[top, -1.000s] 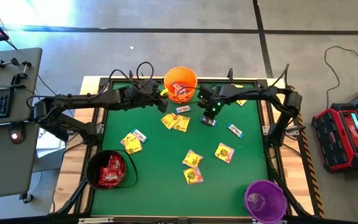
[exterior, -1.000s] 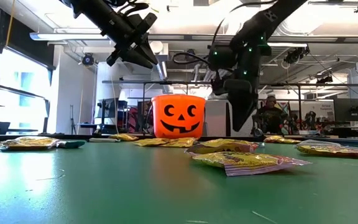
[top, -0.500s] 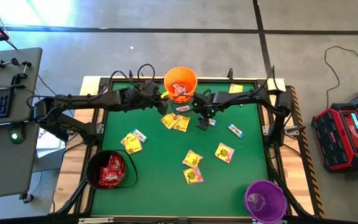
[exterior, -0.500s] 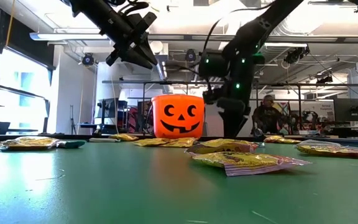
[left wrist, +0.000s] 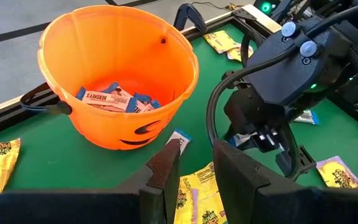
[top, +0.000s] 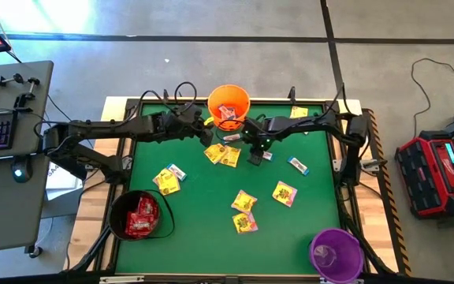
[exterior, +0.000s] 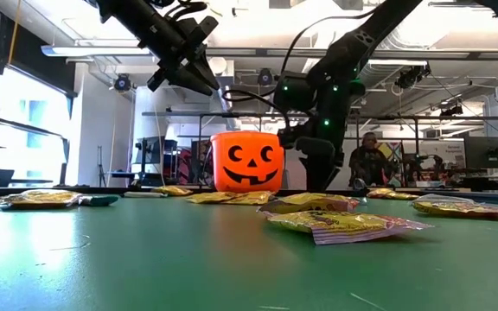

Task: Sort candy by brand, put in halloween buckets
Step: Put the white chocolate into the orange bucket

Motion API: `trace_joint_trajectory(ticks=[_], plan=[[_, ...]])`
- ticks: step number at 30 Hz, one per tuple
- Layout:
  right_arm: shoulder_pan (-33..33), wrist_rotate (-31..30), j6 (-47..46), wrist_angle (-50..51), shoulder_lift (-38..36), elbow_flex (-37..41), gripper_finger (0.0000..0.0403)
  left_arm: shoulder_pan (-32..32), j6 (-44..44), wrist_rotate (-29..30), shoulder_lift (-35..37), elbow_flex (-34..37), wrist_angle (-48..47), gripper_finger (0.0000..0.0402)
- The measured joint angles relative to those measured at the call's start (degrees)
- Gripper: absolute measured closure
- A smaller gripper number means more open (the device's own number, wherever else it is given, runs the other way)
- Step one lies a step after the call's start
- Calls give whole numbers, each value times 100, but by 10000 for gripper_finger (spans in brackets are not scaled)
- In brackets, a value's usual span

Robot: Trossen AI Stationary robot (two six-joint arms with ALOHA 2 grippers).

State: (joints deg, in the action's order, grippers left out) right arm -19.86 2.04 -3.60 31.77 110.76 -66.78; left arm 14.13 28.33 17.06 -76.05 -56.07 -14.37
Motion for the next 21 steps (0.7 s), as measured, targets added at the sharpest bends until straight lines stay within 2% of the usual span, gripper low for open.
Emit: trace_joint_trajectory(ticks=[3,5,11,21], plan=[[6,92,81,-108,8,2,368,0,1,1,0,0,0,316],[9,101,92,-152,11,4,393,0,1,2,-2,0,0,316],[-2,227,93,-199,-53,4,398,0,5,4,-2,0,0,316],[-18,285,-80,-187,-566,20,403,0,6,9,-1,0,4,316]])
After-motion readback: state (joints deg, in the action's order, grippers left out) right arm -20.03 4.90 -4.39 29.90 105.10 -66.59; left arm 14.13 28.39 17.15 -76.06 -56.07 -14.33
